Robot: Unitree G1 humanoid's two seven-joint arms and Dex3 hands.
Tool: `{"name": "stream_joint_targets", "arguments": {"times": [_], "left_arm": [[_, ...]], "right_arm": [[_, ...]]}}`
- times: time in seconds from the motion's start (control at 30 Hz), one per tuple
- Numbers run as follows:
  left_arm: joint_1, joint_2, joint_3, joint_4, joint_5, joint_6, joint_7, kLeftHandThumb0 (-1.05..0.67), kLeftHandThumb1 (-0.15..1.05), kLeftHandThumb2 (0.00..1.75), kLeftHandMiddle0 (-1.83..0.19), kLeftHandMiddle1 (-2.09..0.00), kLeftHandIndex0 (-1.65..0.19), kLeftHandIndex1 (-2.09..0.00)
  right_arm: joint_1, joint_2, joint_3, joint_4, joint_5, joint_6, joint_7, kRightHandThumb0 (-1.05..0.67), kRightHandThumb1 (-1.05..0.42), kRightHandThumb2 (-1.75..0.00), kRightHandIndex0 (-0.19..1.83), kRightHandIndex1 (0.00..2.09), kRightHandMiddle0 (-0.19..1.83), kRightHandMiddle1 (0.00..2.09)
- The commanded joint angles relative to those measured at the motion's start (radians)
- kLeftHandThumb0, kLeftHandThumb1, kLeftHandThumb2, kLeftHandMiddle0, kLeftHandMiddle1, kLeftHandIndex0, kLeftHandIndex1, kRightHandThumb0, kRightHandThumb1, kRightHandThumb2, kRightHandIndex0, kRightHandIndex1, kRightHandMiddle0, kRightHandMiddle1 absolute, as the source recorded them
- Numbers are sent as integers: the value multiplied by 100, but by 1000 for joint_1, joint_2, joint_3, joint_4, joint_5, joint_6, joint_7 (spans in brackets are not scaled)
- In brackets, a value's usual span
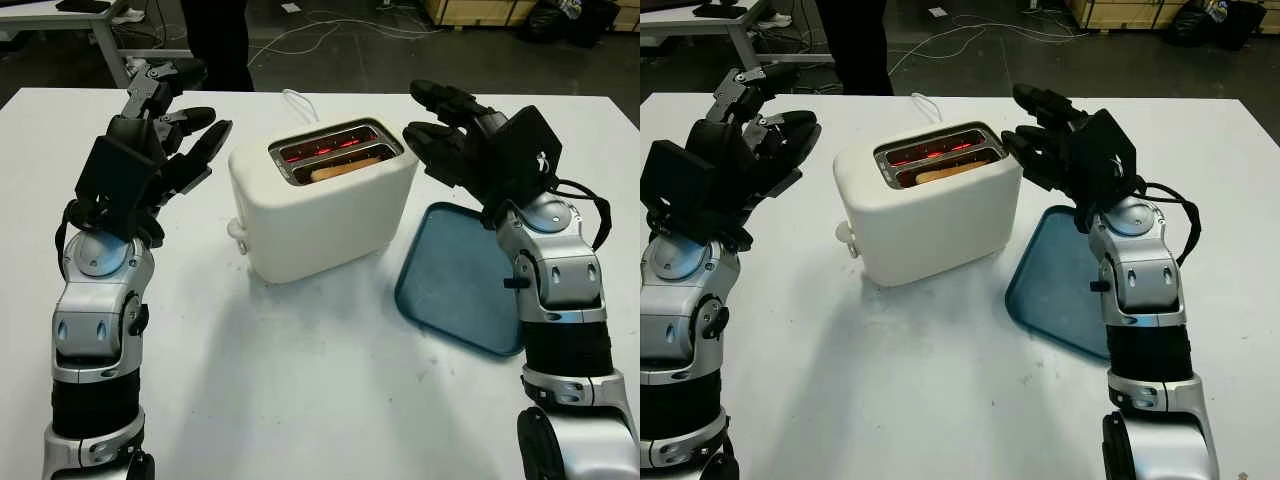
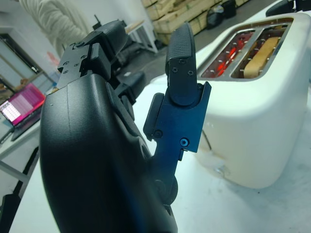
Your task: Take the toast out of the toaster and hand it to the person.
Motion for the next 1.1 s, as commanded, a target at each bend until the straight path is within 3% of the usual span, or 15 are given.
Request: {"name": "stream_joint_targets", "arguments": {"times": [0.0,0.2,1.07], "left_arm": [[-8,12,3,6,3,-23,-7,-52,92,50,0,-106,-5,-87],[-10,18,3,14,-1,-24,-19,-58,92,59,0,-107,-4,-90],[-10,17,5,15,-6,-37,-15,-53,92,49,0,-107,0,-96]], "right_arm": [[2,-9,2,-12,1,-5,1,-44,-92,-39,6,62,34,1],[1,0,-9,-15,13,6,0,-43,-92,-39,5,63,34,1],[2,7,-7,-1,25,-9,-3,-44,-92,-36,2,68,37,2]]}}
